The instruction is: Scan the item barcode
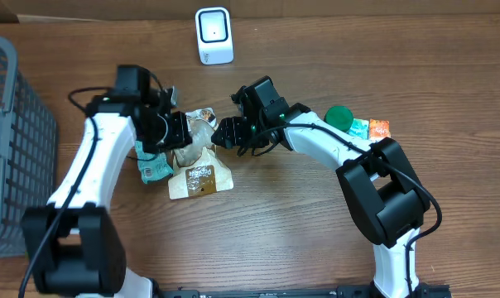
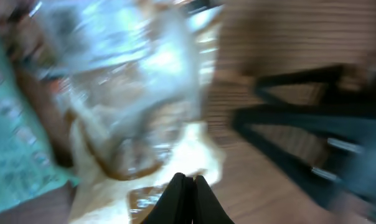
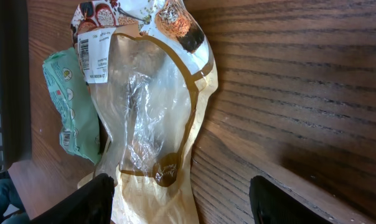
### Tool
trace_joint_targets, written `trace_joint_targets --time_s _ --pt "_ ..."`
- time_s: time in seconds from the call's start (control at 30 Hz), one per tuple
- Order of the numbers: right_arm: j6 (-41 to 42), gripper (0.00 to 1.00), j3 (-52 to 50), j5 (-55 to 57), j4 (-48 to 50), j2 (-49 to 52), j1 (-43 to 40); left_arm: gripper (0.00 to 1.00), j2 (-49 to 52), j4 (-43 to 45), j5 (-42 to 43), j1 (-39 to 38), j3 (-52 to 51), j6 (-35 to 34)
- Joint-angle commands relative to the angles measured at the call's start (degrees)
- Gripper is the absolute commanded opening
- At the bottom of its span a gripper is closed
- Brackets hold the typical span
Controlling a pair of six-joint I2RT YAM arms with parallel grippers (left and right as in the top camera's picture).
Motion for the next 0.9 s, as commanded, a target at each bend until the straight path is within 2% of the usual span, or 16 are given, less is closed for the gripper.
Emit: trace_joint_targets --time_s 0.0,0.13,0.37,0.73,0.87 --pt "0.3 0.68 -0.2 0.3 0.3 0.1 0.3 0.04 2.6 0.0 -10.4 0.1 -2.0 -10.3" --pt "0.3 0.68 -0.2 0.3 0.2 0.1 0.3 0.04 3.7 3.3 -14.0 0.2 -5.4 -13.1" --pt "0.3 0.68 -0.2 0.3 0.2 0.1 0.3 0.04 3.8 16.7 -11.0 0.2 -12.6 -12.2" --pt "0.4 0.67 -0.2 -0.5 0.0 0.1 0.3 0.04 11.5 20.9 -10.1 0.2 -13.6 -12.0" --pt "4.4 0.67 -0.2 0.0 -0.7 0.8 0.4 0.04 14.1 20.9 -9.9 0.2 -13.6 -12.0"
